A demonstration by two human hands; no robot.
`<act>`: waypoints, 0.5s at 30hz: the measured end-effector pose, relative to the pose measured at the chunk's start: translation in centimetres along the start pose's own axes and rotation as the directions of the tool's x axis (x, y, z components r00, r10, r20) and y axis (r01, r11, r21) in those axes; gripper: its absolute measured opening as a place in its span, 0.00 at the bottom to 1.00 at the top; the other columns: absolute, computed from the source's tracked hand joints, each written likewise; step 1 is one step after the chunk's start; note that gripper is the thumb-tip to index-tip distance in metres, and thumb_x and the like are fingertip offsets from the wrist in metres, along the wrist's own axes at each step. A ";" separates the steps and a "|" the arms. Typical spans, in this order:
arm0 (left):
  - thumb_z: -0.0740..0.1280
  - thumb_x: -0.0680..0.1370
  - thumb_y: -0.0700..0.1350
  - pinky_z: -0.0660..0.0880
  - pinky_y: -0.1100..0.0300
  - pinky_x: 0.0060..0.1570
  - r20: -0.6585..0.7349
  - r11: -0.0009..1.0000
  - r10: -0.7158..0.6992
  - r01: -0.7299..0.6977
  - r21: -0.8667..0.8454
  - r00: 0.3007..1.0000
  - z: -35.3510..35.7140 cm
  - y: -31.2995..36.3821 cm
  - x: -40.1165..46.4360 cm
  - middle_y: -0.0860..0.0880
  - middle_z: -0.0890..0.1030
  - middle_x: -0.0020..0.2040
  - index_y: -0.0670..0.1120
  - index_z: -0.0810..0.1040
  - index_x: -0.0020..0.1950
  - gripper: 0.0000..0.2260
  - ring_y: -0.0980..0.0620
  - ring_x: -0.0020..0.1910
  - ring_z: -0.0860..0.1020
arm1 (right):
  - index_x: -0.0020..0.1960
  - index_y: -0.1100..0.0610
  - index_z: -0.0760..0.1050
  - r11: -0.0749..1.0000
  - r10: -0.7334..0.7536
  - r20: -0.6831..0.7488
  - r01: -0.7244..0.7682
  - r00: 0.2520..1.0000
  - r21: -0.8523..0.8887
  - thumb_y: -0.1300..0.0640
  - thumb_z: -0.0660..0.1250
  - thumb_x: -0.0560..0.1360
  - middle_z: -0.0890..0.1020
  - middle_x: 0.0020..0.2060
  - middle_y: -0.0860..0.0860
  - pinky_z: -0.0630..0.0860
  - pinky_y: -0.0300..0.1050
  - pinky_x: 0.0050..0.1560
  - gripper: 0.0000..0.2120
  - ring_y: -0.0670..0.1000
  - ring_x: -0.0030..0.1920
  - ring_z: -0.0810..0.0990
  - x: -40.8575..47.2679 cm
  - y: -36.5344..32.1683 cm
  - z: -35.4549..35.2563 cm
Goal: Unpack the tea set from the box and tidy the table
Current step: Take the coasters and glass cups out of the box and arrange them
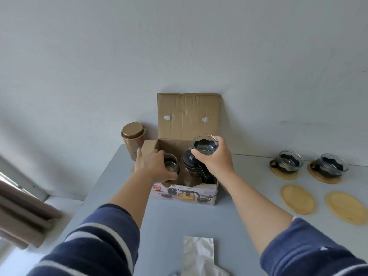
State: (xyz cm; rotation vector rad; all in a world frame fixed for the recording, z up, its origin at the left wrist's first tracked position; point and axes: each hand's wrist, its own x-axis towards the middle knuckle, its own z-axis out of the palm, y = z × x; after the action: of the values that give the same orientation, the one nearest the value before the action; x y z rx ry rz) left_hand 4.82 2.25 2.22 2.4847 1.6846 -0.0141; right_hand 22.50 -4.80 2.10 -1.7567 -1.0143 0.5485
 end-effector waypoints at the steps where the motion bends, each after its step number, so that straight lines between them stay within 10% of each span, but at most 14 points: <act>1: 0.70 0.63 0.64 0.72 0.47 0.61 -0.025 0.998 -0.003 0.001 -0.063 1.000 -0.6 0.0 -0.3 0.53 0.77 0.56 0.53 0.74 0.61 0.30 0.49 0.56 0.74 | 0.67 0.53 0.67 1.000 -0.004 -0.017 0.005 1.000 0.017 0.48 0.79 0.64 0.76 0.60 0.49 0.71 0.37 0.53 0.36 0.46 0.55 0.74 0.0 0.0 -0.4; 3: 0.72 0.64 0.62 0.77 0.54 0.49 -0.082 0.990 0.002 -0.013 -0.137 0.997 -2.0 0.4 -0.7 0.52 0.75 0.60 0.52 0.71 0.66 0.33 0.49 0.55 0.74 | 0.66 0.54 0.67 0.999 -0.014 -0.045 0.015 0.999 0.038 0.49 0.79 0.64 0.76 0.59 0.49 0.71 0.37 0.53 0.36 0.46 0.55 0.74 0.0 -0.1 -1.4; 15: 0.76 0.64 0.54 0.73 0.51 0.64 -0.183 0.877 0.164 -0.229 -0.423 0.969 -4.5 12.4 -1.5 0.49 0.73 0.65 0.48 0.66 0.72 0.38 0.48 0.63 0.72 | 0.64 0.56 0.68 0.999 0.042 -0.255 -0.040 0.966 0.013 0.48 0.79 0.62 0.77 0.58 0.50 0.73 0.42 0.55 0.36 0.51 0.56 0.77 0.0 3.4 -12.3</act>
State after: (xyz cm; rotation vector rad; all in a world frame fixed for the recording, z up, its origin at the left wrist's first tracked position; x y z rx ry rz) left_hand 15.38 -3.11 8.21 2.3266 1.2830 0.5214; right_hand 32.98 -11.89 3.94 -1.7909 -0.7958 0.3398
